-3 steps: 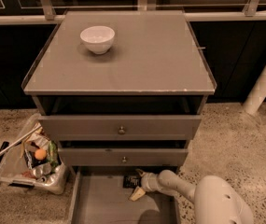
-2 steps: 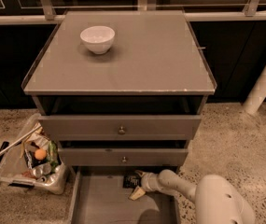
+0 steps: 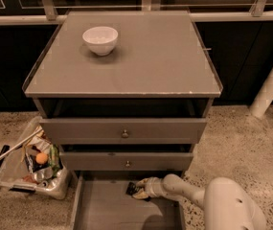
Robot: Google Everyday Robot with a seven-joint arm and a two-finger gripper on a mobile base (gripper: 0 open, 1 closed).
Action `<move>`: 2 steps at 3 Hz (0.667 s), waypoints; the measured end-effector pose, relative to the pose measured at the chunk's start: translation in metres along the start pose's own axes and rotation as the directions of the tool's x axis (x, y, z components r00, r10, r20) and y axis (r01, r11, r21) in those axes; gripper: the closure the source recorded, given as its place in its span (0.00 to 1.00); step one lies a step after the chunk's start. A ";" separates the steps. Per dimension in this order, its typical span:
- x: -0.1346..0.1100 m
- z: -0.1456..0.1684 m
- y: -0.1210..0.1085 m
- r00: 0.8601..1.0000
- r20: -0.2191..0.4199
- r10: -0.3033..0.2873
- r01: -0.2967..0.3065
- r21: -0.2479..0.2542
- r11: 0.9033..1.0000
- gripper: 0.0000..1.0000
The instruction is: Pick rxbar chocolate from bottom drawer and place on counter
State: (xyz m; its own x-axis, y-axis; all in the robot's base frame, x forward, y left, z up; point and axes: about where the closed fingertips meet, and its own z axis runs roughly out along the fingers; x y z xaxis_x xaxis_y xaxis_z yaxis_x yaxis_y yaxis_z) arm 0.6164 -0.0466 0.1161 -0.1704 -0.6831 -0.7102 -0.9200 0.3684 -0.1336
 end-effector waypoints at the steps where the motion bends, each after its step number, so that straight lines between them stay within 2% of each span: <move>1: -0.001 -0.025 0.010 1.000 0.001 0.007 -0.007 0.026 1.000 1.00; 2: 0.002 -0.053 0.020 1.000 -0.004 0.020 -0.020 0.058 0.998 1.00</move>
Offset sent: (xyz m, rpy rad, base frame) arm -0.0629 -0.0487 0.0523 -0.0176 -0.0400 -0.0990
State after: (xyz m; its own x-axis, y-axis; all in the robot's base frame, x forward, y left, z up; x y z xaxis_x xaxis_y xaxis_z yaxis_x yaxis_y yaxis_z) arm 0.5787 -0.0735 0.1484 -0.1906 -0.6781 -0.7098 -0.8944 0.4181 -0.1592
